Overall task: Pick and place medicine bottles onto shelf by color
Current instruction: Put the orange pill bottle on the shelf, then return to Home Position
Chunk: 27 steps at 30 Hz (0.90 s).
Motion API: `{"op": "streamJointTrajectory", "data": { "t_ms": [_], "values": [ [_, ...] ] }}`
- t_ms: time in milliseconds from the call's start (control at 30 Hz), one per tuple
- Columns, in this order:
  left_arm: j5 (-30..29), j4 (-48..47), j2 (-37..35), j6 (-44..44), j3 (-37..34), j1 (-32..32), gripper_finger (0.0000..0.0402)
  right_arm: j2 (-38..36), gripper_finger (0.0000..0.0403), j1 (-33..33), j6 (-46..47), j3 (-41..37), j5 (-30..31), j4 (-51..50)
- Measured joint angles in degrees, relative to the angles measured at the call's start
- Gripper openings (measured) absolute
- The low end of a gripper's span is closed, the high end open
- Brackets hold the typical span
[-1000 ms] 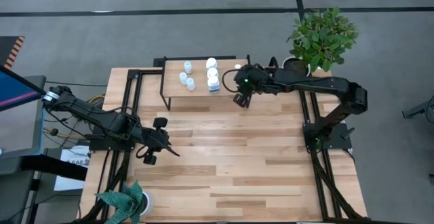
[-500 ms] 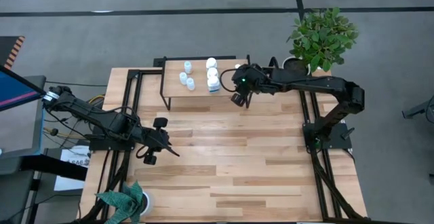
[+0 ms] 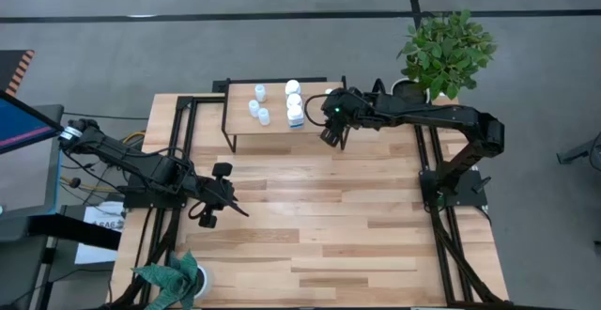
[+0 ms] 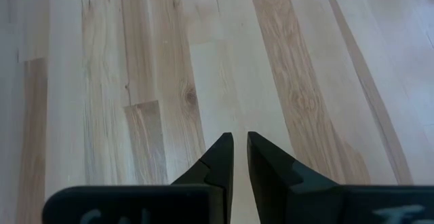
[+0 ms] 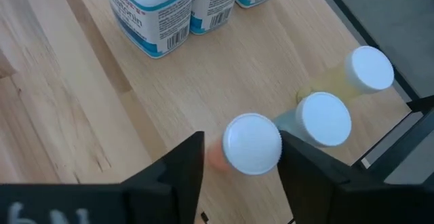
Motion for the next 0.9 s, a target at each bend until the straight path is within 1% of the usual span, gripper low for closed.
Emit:
{"op": "streamJointTrajectory", "data": {
  "t_ms": [200,367,533,667,733,800,900],
  "values": [
    [0.0,0.0,0.0,0.0,0.0,0.0,0.0032,0.0,0.0225,-0.1,0.0,0.3,0.0,-0.3],
    [0.0,0.0,0.0,-0.1,0.0,0.0,0.0032,0.0,0.0229,-0.3,0.0,4.0,0.1,-3.8],
    [0.0,0.0,0.0,-0.1,0.0,0.0,0.0032,0.0,0.0224,0.1,0.8,11.8,0.0,-14.0],
    [0.4,-1.1,-0.3,1.2,0.0,0.0,0.0032,-0.2,0.0225,2.4,2.3,16.9,0.0,-22.2],
    [0.5,-3.2,-1.4,1.3,0.0,0.0,0.0032,-1.7,0.0225,3.7,1.0,17.4,0.0,-25.5],
    [-0.8,-3.7,-2.7,0.5,-0.1,0.0,0.0032,-3.8,0.0224,5.6,0.7,17.1,0.0,-28.1],
    [-1.5,-0.2,-6.6,0.5,-3.3,0.0,0.0032,-7.6,0.0221,8.6,3.3,15.5,0.1,-32.8]
  ]
}}
